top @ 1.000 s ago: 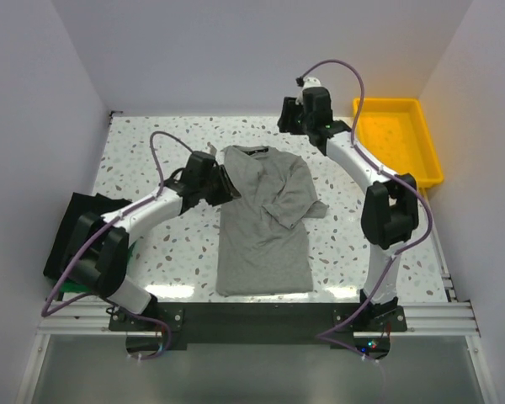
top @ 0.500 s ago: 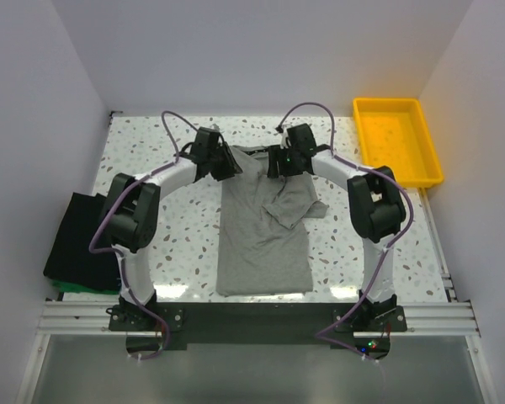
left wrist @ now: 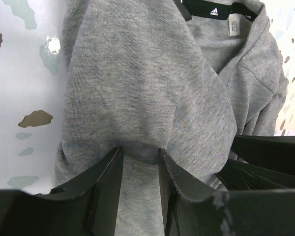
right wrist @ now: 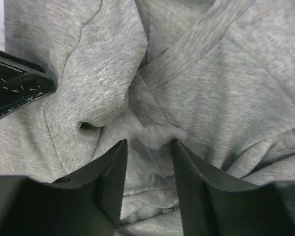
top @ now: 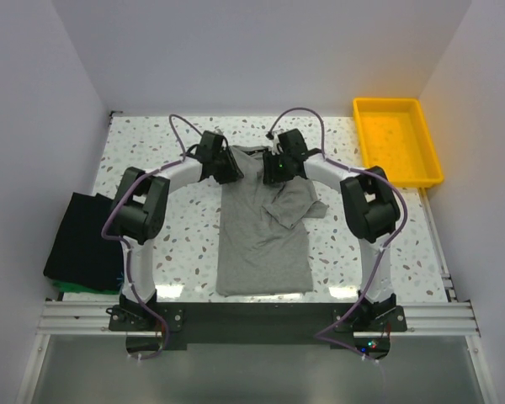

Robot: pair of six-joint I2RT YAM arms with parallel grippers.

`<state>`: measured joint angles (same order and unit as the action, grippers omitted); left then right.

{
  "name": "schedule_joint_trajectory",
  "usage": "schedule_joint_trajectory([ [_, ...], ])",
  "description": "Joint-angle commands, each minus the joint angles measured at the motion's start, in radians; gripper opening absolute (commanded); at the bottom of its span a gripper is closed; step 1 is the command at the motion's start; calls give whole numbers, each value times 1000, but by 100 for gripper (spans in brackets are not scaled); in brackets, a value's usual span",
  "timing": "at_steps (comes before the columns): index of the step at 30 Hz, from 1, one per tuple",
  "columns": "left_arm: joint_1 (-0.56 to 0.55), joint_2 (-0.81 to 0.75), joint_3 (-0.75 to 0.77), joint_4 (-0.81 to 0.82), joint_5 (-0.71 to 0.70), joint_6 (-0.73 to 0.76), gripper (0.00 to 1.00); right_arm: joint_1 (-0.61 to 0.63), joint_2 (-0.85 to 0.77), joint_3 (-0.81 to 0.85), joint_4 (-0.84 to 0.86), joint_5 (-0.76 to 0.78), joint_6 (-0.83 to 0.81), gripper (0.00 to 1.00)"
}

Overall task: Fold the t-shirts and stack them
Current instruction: Fold the tshirt

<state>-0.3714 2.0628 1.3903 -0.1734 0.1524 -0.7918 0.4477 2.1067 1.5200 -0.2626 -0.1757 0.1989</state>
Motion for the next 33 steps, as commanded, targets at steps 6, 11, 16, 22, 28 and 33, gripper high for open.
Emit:
schedule_joint_trajectory([
  [6, 12, 13, 36, 32, -2, 23, 39, 9, 10, 35, 3, 15, -3, 19],
  [11, 17, 17, 35, 28, -5, 25, 39, 9, -66, -15, 22, 48, 25, 3],
  [16, 19, 22, 32, 26, -4, 26, 39, 11, -194, -79, 45, 82, 68, 0],
  [22, 20, 25, 30, 28, -2, 28, 39, 14, -330, -184, 56, 117, 106, 0],
  [28, 22, 28, 30, 26, -1, 28, 39, 16, -410, -248, 19, 173, 134, 0],
  [33, 25, 30, 27, 20, -5, 25, 39, 17, -448, -274, -55, 235, 154, 0],
])
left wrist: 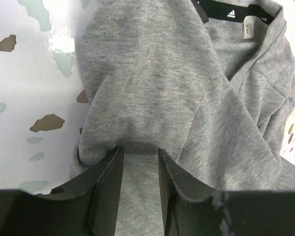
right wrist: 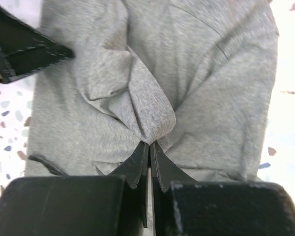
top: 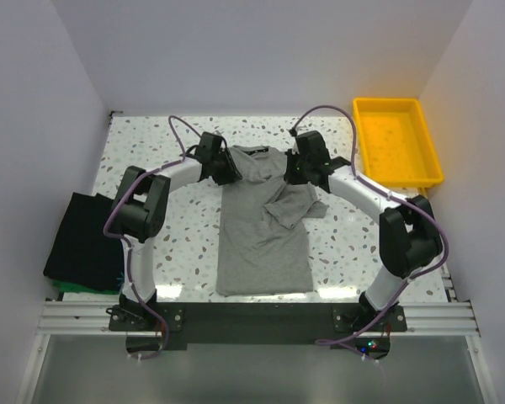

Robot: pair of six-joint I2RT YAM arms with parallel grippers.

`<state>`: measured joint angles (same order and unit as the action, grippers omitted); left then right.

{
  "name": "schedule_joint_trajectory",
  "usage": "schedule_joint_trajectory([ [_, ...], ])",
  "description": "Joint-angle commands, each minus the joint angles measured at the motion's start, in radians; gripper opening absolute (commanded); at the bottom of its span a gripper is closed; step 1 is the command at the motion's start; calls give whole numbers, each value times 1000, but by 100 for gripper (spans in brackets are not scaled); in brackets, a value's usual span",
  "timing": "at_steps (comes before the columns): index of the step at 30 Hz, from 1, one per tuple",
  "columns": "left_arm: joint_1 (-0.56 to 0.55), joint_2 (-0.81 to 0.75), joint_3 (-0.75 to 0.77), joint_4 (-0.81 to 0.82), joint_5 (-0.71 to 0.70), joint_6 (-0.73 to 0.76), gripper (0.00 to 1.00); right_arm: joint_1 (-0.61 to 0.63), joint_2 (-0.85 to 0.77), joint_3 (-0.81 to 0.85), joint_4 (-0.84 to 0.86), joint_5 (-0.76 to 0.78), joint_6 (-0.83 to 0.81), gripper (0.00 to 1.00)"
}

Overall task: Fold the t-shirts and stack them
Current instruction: Fold the tshirt

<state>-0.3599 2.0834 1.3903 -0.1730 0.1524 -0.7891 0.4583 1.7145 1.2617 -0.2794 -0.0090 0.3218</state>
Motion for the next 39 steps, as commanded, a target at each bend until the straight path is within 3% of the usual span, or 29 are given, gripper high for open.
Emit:
schedule_joint_trajectory([
  [1, 15, 9, 27, 21, -5, 24, 39, 5, -62, -36, -44, 78, 43, 0],
  [11, 16, 14, 35, 29, 7, 21, 39, 60, -147, -220, 37, 119, 103, 0],
  [14, 16, 14, 41, 26, 10, 21, 39, 85, -148, -240, 51, 124, 102, 4],
  [20, 16, 6, 64, 20, 16, 33, 39, 108, -182, -269, 81, 83, 85, 26],
  [21, 16, 4, 67, 18, 18, 36, 39, 108, -193, -269, 82, 81, 80, 38],
  [25, 16, -9, 82, 23, 32, 47, 39, 105, -207, -228, 42, 141, 77, 54],
  [34, -4, -74, 101, 55, 102, 86, 40, -21, 12, 4, -47, 132, 112, 49],
  [39, -56, -75, 99, 56, 114, 108, 39, -95, 102, 73, -26, 11, 102, 51],
])
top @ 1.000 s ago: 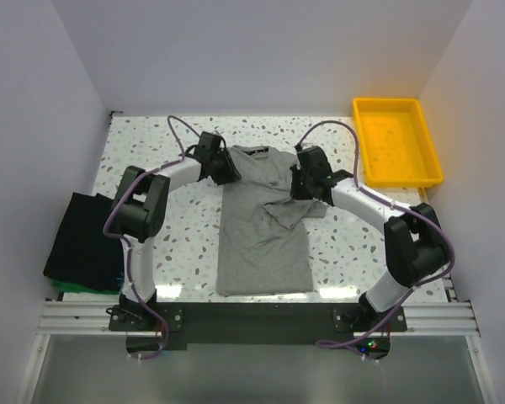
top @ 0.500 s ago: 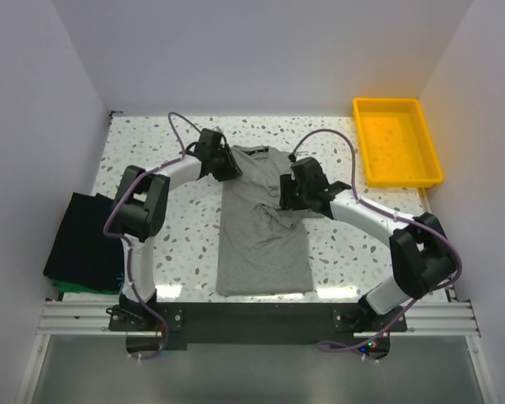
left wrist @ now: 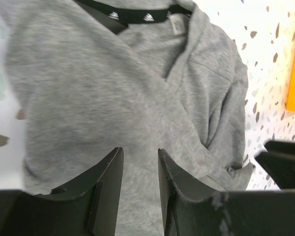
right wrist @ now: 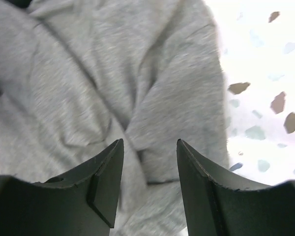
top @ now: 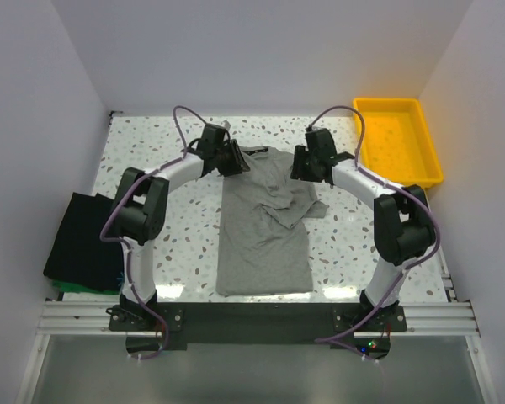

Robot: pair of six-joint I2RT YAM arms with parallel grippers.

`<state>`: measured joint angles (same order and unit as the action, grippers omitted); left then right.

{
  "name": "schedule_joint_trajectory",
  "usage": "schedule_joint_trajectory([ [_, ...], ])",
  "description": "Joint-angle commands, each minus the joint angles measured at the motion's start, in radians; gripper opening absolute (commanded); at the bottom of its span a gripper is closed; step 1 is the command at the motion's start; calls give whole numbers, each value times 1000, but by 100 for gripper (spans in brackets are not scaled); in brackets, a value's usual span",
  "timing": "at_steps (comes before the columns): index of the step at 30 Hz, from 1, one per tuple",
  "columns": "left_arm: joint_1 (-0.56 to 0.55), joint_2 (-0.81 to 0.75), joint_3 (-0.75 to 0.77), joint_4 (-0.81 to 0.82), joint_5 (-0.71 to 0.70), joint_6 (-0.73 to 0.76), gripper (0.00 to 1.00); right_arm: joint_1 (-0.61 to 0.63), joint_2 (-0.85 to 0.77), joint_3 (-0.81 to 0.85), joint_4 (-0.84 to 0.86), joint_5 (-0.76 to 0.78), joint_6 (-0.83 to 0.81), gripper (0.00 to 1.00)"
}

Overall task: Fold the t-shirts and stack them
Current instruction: Fold the tshirt

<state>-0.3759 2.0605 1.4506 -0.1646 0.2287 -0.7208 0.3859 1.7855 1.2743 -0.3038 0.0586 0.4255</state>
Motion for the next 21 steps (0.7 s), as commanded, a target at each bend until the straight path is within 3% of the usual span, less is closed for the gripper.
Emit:
schedule_joint_trajectory([
  [1, -46, -50, 39, 50, 38, 43, 39, -24, 63, 85, 3, -92, -16, 51],
  [8, -58, -8, 56, 27, 8, 35, 38, -18, 115, 111, 110, -252, -51, 53],
  [14, -57, 24, 71, 14, -8, 31, 37, 25, 187, 197, 85, -266, -80, 53],
  [21, -52, 9, 56, 2, -25, 31, 36, 42, 310, 304, 11, -250, -71, 46],
])
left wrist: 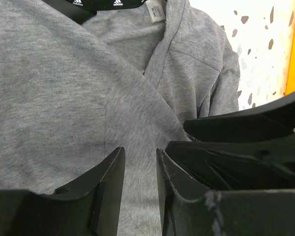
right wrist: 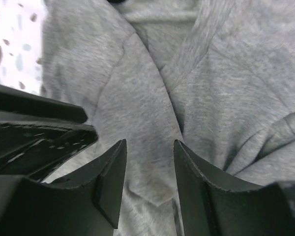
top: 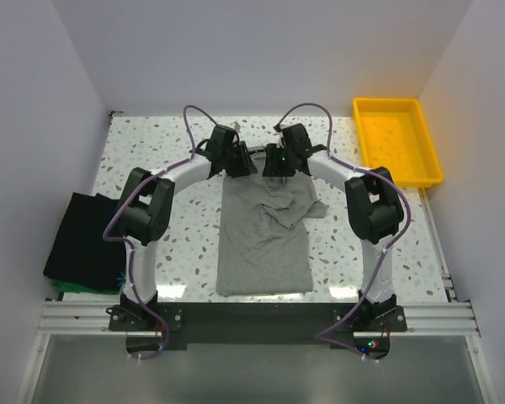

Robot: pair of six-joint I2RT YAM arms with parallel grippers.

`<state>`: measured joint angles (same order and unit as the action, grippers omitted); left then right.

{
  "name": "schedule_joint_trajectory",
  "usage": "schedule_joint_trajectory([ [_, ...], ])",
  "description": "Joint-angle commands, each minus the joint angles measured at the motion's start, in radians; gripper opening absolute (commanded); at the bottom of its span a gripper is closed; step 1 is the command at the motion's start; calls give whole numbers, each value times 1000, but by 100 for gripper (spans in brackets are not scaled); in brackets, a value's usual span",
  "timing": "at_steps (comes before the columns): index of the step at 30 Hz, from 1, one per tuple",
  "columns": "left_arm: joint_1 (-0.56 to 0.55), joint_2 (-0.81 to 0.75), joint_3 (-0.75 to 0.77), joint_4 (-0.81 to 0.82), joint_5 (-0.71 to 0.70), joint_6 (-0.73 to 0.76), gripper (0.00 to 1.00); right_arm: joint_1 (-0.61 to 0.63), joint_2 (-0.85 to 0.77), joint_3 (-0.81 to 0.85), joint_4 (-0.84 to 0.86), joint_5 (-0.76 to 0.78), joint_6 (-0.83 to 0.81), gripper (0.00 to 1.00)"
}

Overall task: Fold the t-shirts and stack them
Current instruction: Fold the tshirt

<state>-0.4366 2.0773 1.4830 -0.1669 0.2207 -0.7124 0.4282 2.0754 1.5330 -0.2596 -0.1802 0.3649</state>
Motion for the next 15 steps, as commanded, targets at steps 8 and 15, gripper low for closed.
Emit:
schedule_joint_trajectory([
  [8, 12, -45, -3, 3, -15, 22, 36, 1, 49, 75, -58, -24, -4, 31],
  [15, 13, -71, -26, -2, -17, 24, 36, 1, 71, 171, -84, -44, -9, 0],
])
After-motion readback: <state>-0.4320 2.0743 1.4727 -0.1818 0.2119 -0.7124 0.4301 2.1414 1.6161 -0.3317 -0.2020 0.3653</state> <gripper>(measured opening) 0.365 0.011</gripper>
